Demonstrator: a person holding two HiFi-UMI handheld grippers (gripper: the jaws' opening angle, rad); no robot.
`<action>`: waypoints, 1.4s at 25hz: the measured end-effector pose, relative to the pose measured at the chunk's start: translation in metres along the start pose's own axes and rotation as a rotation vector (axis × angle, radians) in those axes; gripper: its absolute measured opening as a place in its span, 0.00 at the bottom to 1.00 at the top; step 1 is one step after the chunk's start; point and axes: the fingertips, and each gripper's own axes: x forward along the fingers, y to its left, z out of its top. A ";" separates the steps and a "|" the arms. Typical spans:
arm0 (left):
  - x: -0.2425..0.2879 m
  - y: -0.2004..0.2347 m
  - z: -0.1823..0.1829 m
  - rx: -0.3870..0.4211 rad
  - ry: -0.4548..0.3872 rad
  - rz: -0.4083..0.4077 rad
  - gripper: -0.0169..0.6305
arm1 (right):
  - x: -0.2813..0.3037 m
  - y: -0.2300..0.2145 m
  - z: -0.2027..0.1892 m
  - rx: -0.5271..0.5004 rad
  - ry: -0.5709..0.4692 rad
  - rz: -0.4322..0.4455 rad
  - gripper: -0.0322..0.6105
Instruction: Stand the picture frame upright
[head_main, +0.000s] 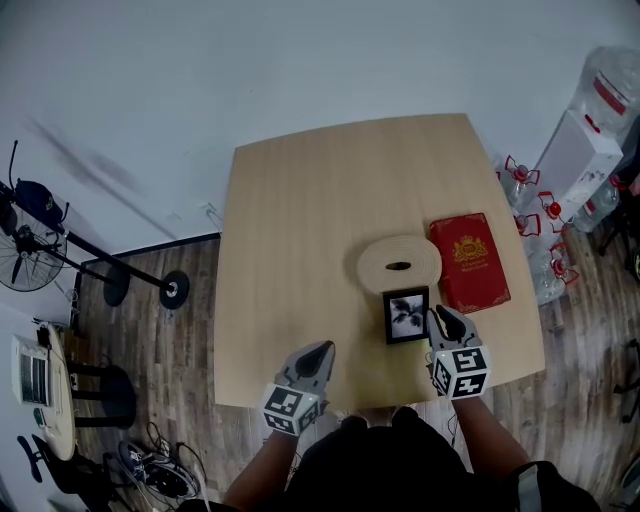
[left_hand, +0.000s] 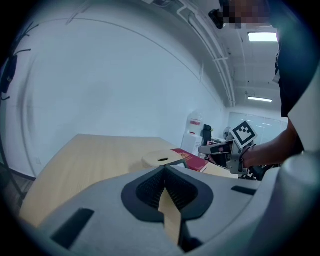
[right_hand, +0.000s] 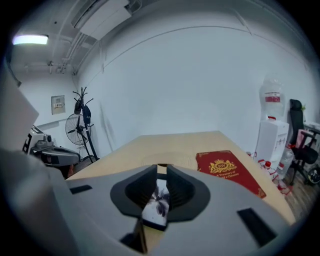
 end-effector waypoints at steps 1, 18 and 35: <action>0.000 -0.001 0.002 0.000 -0.004 0.000 0.03 | -0.004 0.002 0.005 -0.006 -0.015 -0.001 0.13; 0.009 -0.044 0.034 0.056 -0.058 -0.108 0.03 | -0.058 0.007 0.055 -0.099 -0.162 -0.075 0.06; 0.005 -0.045 0.034 0.046 -0.068 -0.099 0.03 | -0.050 0.034 0.063 -0.132 -0.173 0.013 0.06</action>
